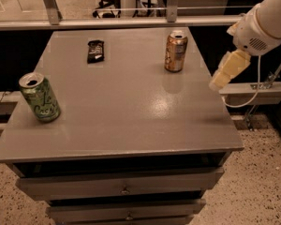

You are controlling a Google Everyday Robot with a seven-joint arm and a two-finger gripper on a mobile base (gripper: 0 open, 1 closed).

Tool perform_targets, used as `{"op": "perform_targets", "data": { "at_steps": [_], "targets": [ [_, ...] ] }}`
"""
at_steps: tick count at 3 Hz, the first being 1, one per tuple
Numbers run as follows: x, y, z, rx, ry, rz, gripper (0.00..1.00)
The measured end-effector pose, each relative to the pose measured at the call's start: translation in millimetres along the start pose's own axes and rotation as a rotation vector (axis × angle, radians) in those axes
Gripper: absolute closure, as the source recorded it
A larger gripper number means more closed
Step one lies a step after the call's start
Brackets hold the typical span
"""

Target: Move orange can near green can

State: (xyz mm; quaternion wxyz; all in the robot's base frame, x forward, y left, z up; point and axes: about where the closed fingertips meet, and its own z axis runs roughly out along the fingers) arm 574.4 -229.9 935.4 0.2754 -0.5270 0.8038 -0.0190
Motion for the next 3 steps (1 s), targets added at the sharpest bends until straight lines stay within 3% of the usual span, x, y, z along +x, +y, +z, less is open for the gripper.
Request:
{"op": "perform_targets", "data": {
  "at_steps": [1, 3],
  "targets": [
    [-20.2, -36.3, 35.3, 0.024, -0.142, 0.04, 0.0],
    [-67.2, -81.2, 95.3, -0.005, -0.412, 0.129, 0.0]
  ]
}}
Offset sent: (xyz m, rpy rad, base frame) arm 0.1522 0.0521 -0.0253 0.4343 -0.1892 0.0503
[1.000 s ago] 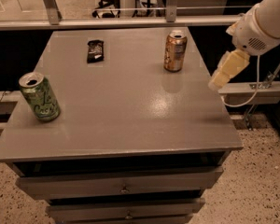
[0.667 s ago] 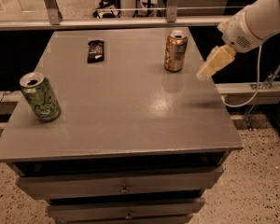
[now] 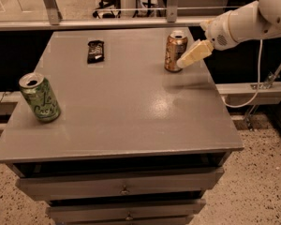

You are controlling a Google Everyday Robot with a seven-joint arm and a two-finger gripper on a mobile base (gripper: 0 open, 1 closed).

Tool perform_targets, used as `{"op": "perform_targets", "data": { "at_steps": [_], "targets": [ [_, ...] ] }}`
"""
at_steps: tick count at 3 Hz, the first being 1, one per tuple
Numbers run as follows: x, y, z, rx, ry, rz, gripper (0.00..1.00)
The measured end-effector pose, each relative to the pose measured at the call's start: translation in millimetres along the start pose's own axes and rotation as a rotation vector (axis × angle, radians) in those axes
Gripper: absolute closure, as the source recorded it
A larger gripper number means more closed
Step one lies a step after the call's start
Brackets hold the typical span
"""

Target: Move orange can near green can

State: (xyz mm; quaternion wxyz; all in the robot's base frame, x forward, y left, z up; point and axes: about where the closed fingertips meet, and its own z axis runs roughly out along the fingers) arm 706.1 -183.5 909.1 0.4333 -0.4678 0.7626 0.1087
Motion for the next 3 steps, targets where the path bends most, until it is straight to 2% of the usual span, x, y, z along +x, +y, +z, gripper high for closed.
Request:
{"op": "perform_targets", "data": {
  "at_steps": [1, 2, 3],
  "targets": [
    [-6.2, -6.0, 27.8, -0.033, -0.114, 0.073, 0.0],
    [-4.5, -8.5, 45.5, -0.064, -0.181, 0.165, 0.0],
    [-10.9, -3.0, 52.0, -0.117, -0.239, 0.236, 0.16]
  ]
}}
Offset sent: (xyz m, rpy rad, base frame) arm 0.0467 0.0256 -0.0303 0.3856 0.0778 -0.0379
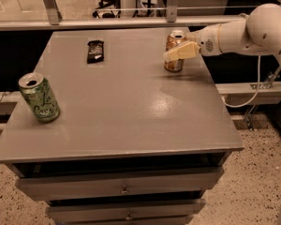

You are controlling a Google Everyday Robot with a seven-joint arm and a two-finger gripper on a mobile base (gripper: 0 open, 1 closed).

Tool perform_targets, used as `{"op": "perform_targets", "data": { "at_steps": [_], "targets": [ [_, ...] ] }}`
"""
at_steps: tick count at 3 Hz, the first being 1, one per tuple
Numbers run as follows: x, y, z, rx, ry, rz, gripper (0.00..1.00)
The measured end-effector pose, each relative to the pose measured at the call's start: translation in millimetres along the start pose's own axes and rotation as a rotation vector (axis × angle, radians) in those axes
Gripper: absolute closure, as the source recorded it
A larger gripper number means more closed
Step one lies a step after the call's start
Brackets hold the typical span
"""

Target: Move orange can near green can

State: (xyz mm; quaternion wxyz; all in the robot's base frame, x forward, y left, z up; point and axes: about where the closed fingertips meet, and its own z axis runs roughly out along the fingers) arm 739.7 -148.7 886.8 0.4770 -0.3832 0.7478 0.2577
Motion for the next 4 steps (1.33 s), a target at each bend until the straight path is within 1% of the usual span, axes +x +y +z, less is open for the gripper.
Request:
{"op": "perform_targets", "data": {
  "at_steps": [1, 2, 3, 4],
  "targets": [
    [-15.5, 21.7, -3.8, -0.074, -0.067, 0.029, 0.47],
    [-31.2, 42.5, -15.7, -0.116, -0.122, 0.01, 0.7],
    [-57.9, 73.8, -39.3, -0.147, -0.162, -0.06, 0.93],
    [-62.1, 84.0, -37.8, -0.166, -0.164, -0.072, 1.0]
  ]
}}
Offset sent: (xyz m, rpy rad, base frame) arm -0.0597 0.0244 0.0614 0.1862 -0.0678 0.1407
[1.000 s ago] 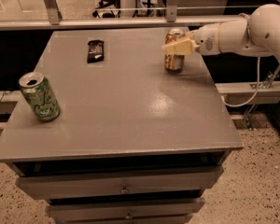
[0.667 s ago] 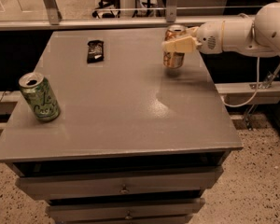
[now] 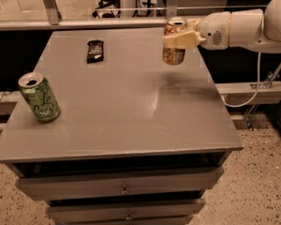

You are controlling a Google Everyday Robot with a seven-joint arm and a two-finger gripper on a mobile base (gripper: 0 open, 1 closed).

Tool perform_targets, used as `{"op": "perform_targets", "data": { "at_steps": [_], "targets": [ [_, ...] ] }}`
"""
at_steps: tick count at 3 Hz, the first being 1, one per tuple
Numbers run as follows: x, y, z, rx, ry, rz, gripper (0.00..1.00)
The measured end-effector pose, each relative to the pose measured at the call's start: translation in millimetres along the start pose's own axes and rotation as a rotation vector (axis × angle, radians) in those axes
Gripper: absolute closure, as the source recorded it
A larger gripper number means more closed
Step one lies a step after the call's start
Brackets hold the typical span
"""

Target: Move orange can near green can

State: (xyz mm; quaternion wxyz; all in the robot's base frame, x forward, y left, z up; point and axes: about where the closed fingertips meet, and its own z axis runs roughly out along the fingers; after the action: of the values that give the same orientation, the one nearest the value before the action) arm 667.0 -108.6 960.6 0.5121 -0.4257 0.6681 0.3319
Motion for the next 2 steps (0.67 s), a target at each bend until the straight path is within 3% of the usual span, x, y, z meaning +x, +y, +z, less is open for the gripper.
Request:
{"op": "perform_targets", "data": {
  "at_steps": [1, 2],
  "targets": [
    [3.8, 15.7, 13.1, -0.05, 0.008, 0.008, 1.0],
    [-1.8, 56.1, 56.6, -0.156, -0.04, 0.014, 1.0]
  ]
}}
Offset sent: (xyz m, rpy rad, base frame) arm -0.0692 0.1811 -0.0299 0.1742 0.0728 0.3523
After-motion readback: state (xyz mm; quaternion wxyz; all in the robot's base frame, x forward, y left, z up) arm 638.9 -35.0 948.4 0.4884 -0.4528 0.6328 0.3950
